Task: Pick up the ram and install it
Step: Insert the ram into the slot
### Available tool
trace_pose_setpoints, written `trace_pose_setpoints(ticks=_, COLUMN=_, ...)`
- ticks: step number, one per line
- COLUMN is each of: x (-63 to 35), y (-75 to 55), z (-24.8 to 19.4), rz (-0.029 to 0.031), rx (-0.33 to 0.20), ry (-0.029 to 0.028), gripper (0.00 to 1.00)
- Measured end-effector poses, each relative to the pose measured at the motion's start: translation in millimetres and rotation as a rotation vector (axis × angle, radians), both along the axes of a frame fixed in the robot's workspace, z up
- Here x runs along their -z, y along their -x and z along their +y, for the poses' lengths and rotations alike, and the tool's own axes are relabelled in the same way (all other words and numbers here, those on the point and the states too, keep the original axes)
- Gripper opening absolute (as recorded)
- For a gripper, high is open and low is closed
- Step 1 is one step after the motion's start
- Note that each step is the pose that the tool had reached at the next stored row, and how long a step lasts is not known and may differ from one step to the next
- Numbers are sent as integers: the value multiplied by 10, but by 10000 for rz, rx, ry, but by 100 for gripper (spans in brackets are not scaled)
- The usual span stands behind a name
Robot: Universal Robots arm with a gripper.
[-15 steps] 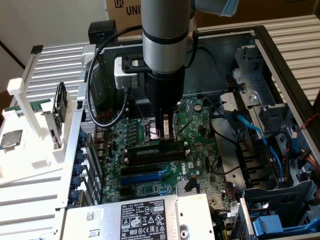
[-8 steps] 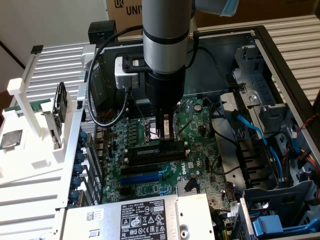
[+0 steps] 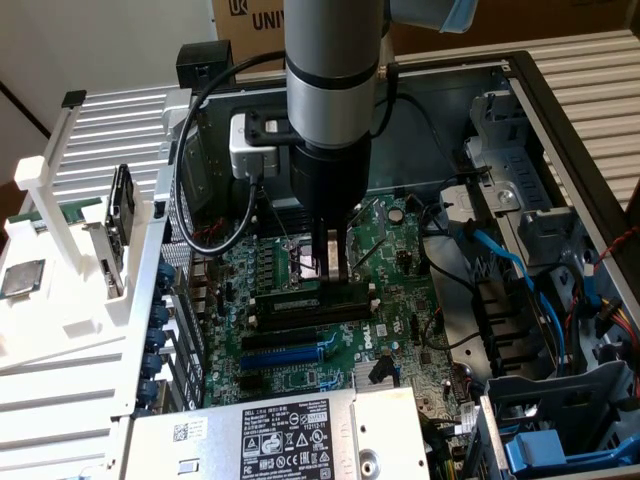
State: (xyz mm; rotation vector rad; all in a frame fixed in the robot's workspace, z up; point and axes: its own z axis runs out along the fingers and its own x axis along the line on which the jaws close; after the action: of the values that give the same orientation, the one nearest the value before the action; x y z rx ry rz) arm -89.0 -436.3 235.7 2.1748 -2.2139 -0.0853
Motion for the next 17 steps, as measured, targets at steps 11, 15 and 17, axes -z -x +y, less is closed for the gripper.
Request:
trace_pose_setpoints(ticks=11, x=24, y=0, z=0, rz=-1, rx=-1, ry=3, gripper=13)
trace_pose_setpoints(ticks=15, x=48, y=0, z=0, rz=0, rx=-1, ry=4, gripper=13)
trace_pose_setpoints(ticks=17, x=52, y=0, z=0, rz=0, rx=-1, ry=3, gripper=13)
